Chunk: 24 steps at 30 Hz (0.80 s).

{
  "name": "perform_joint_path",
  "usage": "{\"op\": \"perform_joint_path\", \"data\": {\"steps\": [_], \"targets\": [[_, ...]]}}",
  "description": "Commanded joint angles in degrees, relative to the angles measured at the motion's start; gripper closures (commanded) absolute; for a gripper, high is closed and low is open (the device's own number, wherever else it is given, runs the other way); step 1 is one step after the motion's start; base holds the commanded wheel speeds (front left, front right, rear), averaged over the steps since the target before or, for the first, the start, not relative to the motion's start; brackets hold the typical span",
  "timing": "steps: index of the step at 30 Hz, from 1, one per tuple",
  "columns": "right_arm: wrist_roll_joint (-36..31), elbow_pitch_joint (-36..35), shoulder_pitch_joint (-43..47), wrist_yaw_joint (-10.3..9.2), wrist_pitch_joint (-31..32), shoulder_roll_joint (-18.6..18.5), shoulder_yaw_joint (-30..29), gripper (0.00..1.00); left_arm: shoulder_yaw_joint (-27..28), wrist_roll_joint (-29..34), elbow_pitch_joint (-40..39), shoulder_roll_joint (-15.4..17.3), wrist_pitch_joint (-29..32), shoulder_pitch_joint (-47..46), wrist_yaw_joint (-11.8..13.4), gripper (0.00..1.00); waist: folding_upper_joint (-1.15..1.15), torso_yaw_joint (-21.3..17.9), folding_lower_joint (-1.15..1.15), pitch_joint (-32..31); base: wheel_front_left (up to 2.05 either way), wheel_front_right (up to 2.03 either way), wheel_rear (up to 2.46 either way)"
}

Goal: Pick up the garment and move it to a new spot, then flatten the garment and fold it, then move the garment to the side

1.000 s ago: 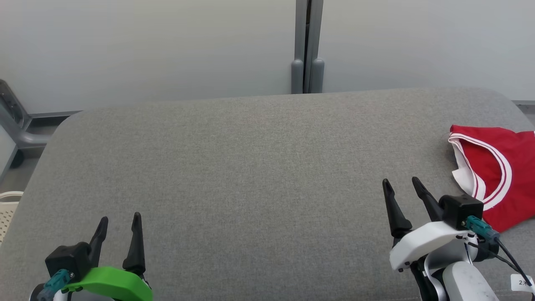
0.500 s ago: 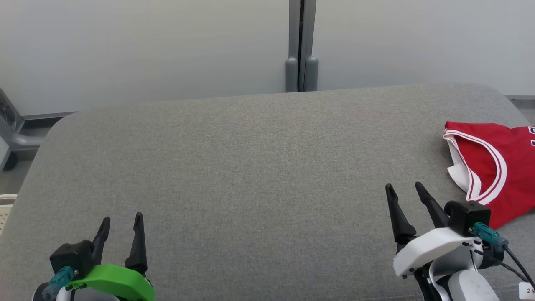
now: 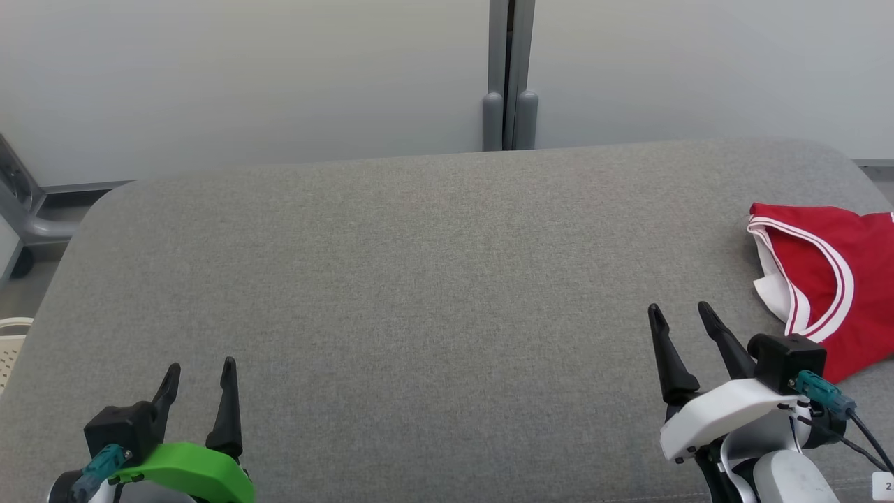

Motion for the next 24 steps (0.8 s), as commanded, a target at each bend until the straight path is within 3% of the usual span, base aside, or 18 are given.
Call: {"op": "perform_joint_path", "data": {"steps": [1, 3, 4, 8, 24], "targets": [[0.3, -0.3, 0.6, -0.01, -0.3, -0.1, -0.2, 0.00, 0.0, 0.4, 0.1, 0.4, -0.1, -0.8, 0.4, 0.00, 0.00, 0.0, 0.00, 0.0, 0.00, 0.00, 0.00], [0.3, -0.2, 0.5, -0.01, -0.4, -0.1, -0.3, 0.00, -0.1, 0.5, 0.0, 0.5, 0.0, -0.8, 0.5, 0.00, 0.00, 0.0, 0.00, 0.1, 0.00, 0.00, 0.00], [0.2, -0.2, 0.4, -0.01, -0.4, -0.1, -0.4, 1.00, -0.2, 0.8, 0.0, 0.7, -0.1, -0.9, 0.7, 1.00, 0.00, 0.0, 0.00, 0.1, 0.00, 0.00, 0.00], [0.1, 2.0, 1.2, 0.00, 0.0, 0.2, -0.1, 1.00, -1.1, 0.5, 1.6, -1.2, 0.1, 1.5, 0.4, 1.00, 0.00, 0.0, 0.00, 0.1, 0.00, 0.00, 0.00], [16.5, 2.3, 1.0, 0.00, 3.4, 0.1, -3.8, 1.00, 4.0, -10.7, 1.8, -5.8, 2.4, 0.8, -4.2, 1.00, 0.00, -0.2, 0.00, 0.7, 0.00, 0.00, 0.00]]}}
